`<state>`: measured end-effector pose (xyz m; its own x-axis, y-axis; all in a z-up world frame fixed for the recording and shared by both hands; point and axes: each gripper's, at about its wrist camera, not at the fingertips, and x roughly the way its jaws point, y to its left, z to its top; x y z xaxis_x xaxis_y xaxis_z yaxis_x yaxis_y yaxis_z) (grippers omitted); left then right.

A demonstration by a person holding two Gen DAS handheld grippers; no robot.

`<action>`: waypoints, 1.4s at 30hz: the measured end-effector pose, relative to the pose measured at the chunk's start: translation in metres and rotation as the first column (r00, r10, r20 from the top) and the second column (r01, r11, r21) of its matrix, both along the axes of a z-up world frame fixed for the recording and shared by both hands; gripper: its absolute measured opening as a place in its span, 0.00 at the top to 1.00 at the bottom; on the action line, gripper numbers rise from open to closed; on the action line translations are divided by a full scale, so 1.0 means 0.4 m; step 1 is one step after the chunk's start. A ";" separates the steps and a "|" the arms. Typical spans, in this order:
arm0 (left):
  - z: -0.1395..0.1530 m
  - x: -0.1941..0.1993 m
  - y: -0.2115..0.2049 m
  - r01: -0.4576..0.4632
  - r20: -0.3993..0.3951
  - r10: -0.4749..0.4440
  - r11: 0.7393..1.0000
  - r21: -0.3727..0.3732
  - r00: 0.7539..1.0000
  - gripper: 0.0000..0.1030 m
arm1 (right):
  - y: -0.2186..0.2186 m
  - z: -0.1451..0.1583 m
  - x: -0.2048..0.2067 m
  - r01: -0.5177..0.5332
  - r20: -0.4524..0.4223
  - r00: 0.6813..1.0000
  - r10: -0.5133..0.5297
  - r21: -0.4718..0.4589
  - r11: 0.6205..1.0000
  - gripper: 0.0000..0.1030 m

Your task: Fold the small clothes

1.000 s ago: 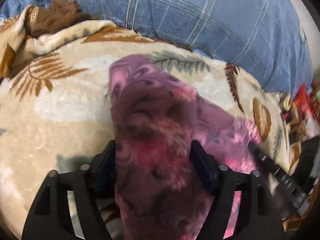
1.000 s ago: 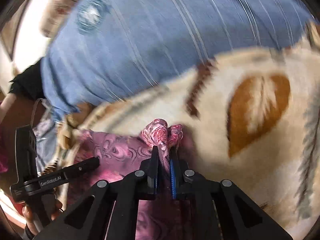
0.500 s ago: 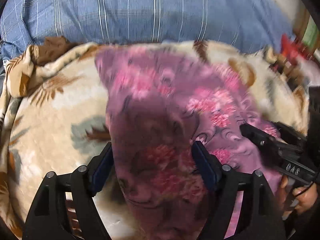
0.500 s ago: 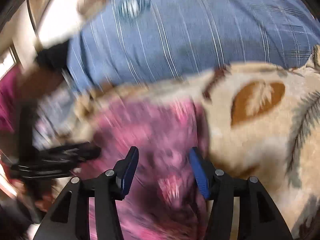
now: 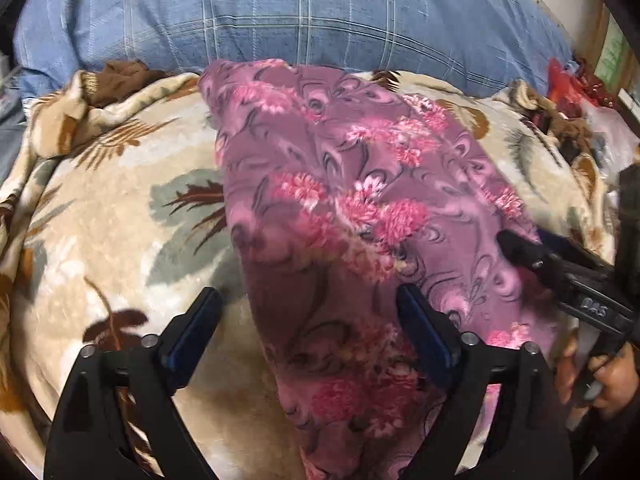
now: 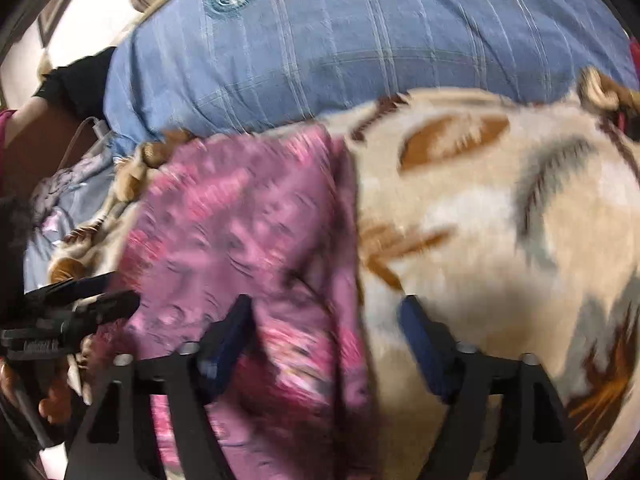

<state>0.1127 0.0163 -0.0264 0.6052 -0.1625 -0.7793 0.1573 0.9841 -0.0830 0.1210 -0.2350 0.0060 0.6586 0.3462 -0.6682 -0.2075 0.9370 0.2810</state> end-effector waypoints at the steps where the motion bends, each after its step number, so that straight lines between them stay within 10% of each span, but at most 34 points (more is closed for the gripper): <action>1: -0.001 0.000 0.004 -0.018 0.000 0.018 1.000 -0.009 1.000 0.05 | 0.009 0.001 -0.004 0.004 0.011 1.000 -0.004 -0.032 0.999 0.19; 6: 0.016 -0.005 0.048 -0.053 -0.078 0.045 0.993 -0.103 0.996 0.06 | -0.008 0.030 -0.025 0.039 -0.002 0.999 -0.039 -0.031 0.999 0.18; 9: 0.022 -0.047 0.049 -0.040 -0.052 0.037 0.997 -0.072 0.998 0.06 | -0.050 0.039 -0.075 0.056 0.021 0.998 -0.058 0.072 0.996 0.16; 13: -0.048 -0.057 0.025 -0.019 -0.116 0.018 1.000 -0.012 0.993 0.05 | -0.049 -0.020 -0.075 0.088 -0.059 0.994 -0.089 -0.009 0.996 0.16; 25: 0.081 0.001 0.053 -0.065 0.031 0.067 0.996 -0.059 0.997 0.05 | -0.027 0.147 -0.026 0.076 0.113 0.990 -0.079 0.026 0.997 0.17; 30: -0.016 0.075 0.045 -0.134 -0.094 0.126 0.987 -0.087 0.988 0.00 | 0.055 0.041 0.068 0.051 0.001 0.999 -0.052 -0.198 0.979 0.17; 32: -0.028 0.074 0.072 -0.174 -0.121 0.155 0.970 -0.169 0.981 0.00 | 0.041 0.013 0.064 0.089 0.040 0.996 -0.083 -0.157 0.984 0.00; 42: -0.029 0.054 0.068 -0.136 -0.062 0.128 0.979 -0.150 0.990 0.00 | 0.024 -0.010 0.069 0.100 0.048 0.994 -0.096 -0.083 0.992 0.01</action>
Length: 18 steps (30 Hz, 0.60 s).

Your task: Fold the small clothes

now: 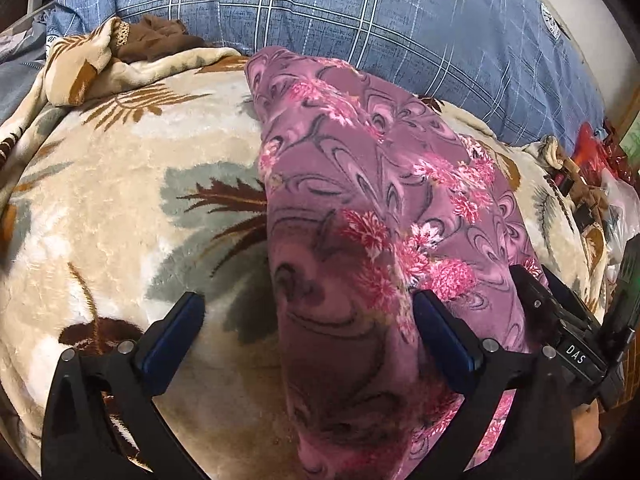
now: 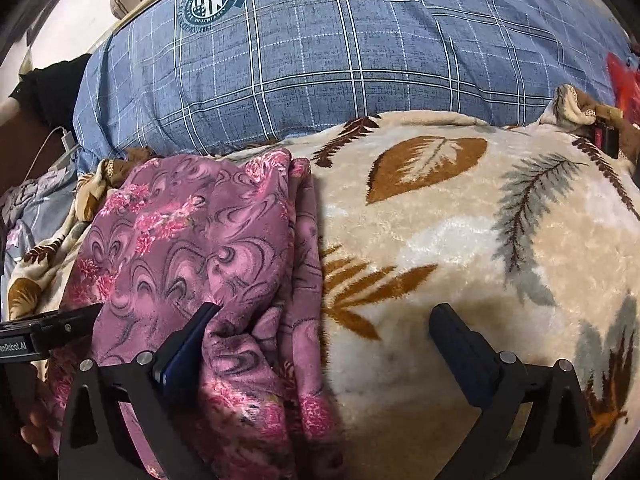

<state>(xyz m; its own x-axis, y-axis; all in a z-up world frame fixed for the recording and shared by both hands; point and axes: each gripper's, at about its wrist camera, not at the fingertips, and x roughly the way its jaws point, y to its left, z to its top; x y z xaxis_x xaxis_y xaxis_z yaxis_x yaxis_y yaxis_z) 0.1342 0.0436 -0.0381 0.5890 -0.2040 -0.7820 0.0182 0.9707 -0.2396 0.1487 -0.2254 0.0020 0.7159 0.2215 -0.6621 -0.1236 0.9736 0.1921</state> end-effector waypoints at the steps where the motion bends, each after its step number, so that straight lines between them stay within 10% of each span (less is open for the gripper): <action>1: 0.000 0.003 -0.001 0.002 0.001 -0.002 1.000 -0.001 1.000 0.00 | -0.005 0.005 -0.002 0.000 0.000 1.000 0.000 0.001 1.000 0.01; 8: 0.000 0.003 0.003 0.009 0.004 -0.009 1.000 -0.012 1.000 0.00 | -0.016 0.035 0.011 -0.003 -0.062 0.998 0.003 0.002 1.000 0.02; 11: 0.027 0.006 0.022 0.012 0.010 -0.011 0.999 -0.045 1.000 0.00 | -0.037 0.092 0.029 0.018 -0.017 1.000 -0.016 0.090 0.996 0.23; 15: 0.101 0.035 0.032 -0.011 0.109 0.013 1.000 -0.022 0.994 0.00 | -0.029 0.124 0.127 -0.013 -0.058 0.998 0.023 0.160 0.987 0.23; 18: 0.117 0.104 0.009 0.031 0.082 -0.033 0.999 0.019 0.996 0.00 | 0.016 0.092 0.214 -0.052 -0.139 0.988 0.073 0.144 0.988 0.49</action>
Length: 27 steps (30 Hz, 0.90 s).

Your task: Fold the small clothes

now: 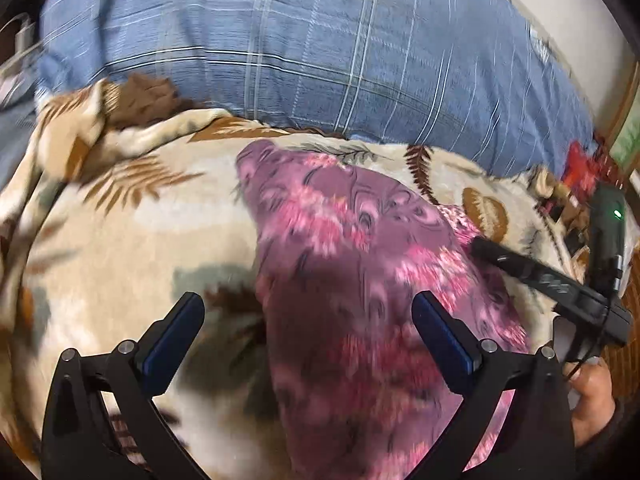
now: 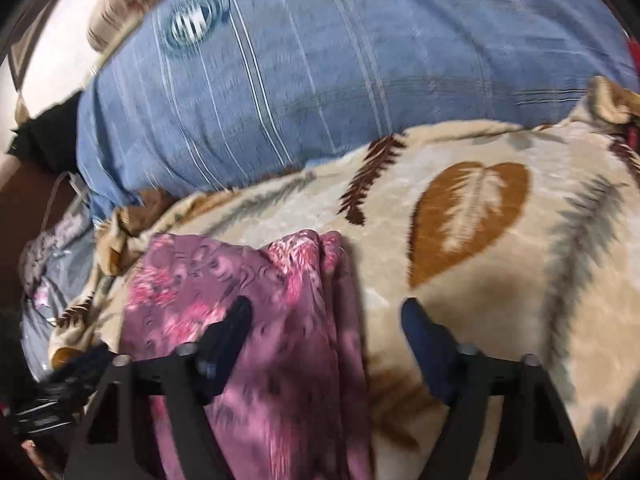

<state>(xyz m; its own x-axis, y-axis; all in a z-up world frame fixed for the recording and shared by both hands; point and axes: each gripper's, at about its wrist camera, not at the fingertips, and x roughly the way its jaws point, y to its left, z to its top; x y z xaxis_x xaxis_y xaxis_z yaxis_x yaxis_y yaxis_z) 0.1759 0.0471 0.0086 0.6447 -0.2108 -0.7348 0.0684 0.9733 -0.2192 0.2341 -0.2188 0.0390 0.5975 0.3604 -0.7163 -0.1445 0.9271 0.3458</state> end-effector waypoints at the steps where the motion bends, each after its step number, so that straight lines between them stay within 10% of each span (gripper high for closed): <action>1: 0.000 0.026 -0.007 0.019 -0.017 -0.019 1.000 0.000 1.000 0.00 | 0.017 -0.015 0.025 -0.032 -0.047 0.998 0.031 -0.007 0.999 0.77; 6: -0.005 0.108 0.009 -0.028 -0.045 0.026 0.998 -0.058 0.999 0.00 | -0.024 0.050 0.012 0.003 0.074 0.997 -0.010 0.103 0.995 0.91; 10: -0.112 0.199 0.026 -0.091 -0.219 0.074 0.993 -0.069 0.973 0.00 | -0.046 -0.034 0.065 0.063 -0.066 0.996 -0.060 0.043 0.997 1.00; 13: -0.082 0.176 0.023 -0.066 -0.168 0.058 0.997 -0.042 0.984 0.00 | -0.072 -0.048 0.058 0.088 -0.094 0.992 -0.081 0.074 0.993 1.00; 19: -0.035 0.049 0.052 -0.013 -0.100 0.005 0.997 -0.081 0.995 0.00 | -0.095 0.031 -0.070 -0.046 0.008 0.999 0.045 0.216 0.975 0.85; 22: -0.027 -0.020 0.047 0.015 -0.066 -0.021 0.995 -0.099 0.998 0.00 | -0.085 0.024 -0.134 -0.070 0.018 0.998 0.068 0.165 0.984 0.57; 24: -0.036 -0.043 0.031 0.034 -0.071 -0.040 0.996 -0.087 0.997 0.00 | -0.073 0.005 -0.165 -0.087 0.014 0.996 0.086 0.138 0.987 0.57; 27: -0.060 -0.055 0.002 0.062 -0.102 -0.066 0.997 -0.047 0.993 0.00 | -0.045 -0.011 -0.189 -0.121 0.025 0.993 0.119 0.078 0.990 0.88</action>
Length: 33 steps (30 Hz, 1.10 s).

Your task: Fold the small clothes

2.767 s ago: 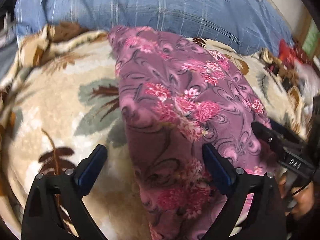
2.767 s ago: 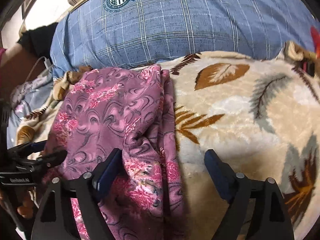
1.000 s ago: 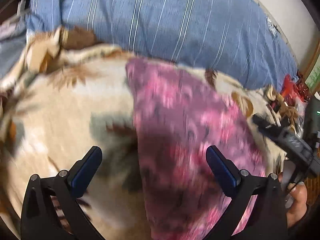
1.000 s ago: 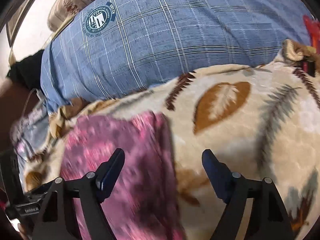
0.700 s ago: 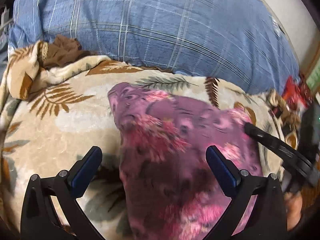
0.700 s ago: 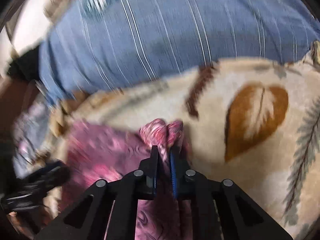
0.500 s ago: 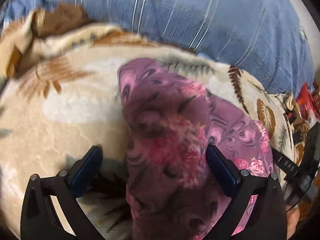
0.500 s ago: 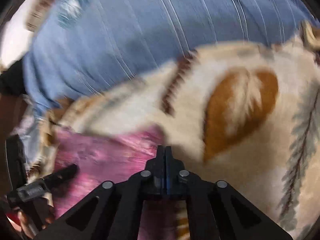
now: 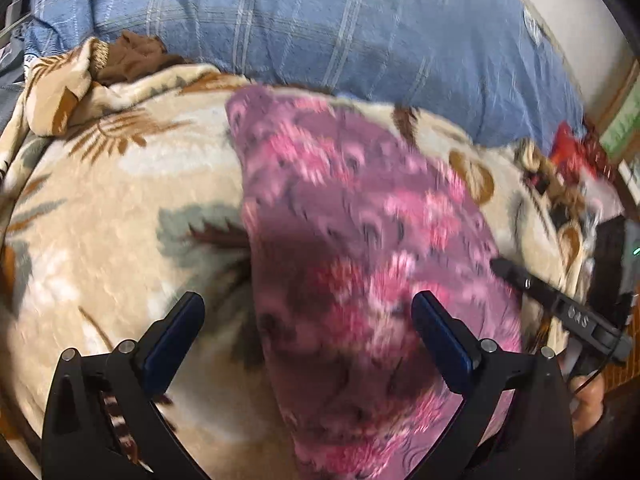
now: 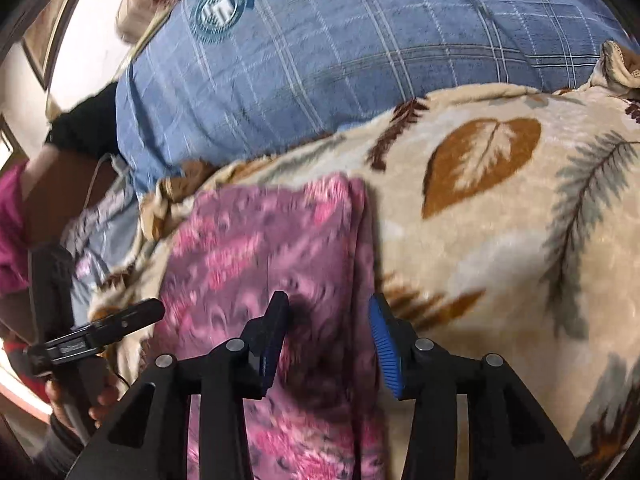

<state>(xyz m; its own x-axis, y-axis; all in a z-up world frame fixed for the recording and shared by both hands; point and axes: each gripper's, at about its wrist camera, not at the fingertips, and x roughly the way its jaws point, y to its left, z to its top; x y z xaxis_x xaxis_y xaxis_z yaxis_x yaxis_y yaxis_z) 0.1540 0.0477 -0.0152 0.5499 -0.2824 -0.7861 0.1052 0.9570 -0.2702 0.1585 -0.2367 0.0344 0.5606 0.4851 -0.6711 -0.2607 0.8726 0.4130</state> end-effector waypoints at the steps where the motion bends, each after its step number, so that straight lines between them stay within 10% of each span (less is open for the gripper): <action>1: -0.010 -0.005 -0.009 0.006 -0.013 -0.006 1.000 0.019 1.000 0.00 | 0.005 0.004 -0.008 0.003 0.030 1.000 -0.002 -0.031 1.000 0.94; 6: -0.033 -0.009 0.009 -0.042 -0.076 0.040 0.999 -0.030 0.996 0.00 | 0.001 -0.016 0.031 0.060 0.001 0.998 -0.061 -0.123 0.991 0.98; 12: 0.009 -0.074 0.044 -0.032 -0.020 0.032 0.999 -0.008 0.999 0.00 | -0.115 -0.009 -0.048 0.041 -0.094 0.995 -0.027 0.158 0.986 0.75; 22: -0.034 -0.110 0.027 -0.020 -0.052 0.017 0.999 -0.050 0.998 0.00 | -0.050 -0.058 -0.176 -0.026 -0.078 0.997 0.028 0.024 0.999 0.65; 24: -0.028 -0.114 0.025 -0.017 -0.051 0.015 0.999 -0.050 0.999 0.00 | -0.033 -0.047 -0.180 -0.039 -0.068 0.997 0.038 -0.025 0.999 0.68; 26: -0.023 -0.118 0.026 -0.020 -0.047 0.018 0.998 -0.052 0.999 0.00 | -0.022 -0.029 -0.187 -0.054 -0.034 0.998 0.052 -0.068 0.996 0.93; 33: 0.029 -0.135 0.011 -0.002 -0.006 0.002 0.997 -0.079 1.000 0.00 | -0.050 0.088 -0.190 -0.039 0.094 0.995 0.044 -0.056 0.998 0.96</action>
<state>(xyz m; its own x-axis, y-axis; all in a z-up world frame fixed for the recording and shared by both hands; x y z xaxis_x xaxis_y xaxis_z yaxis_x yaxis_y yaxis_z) 0.1001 0.0520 -0.0037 0.5458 -0.3430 -0.7645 0.1014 0.9327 -0.3460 0.0827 -0.2568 0.0698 0.6030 0.4736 -0.6420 -0.3331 0.8807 0.3368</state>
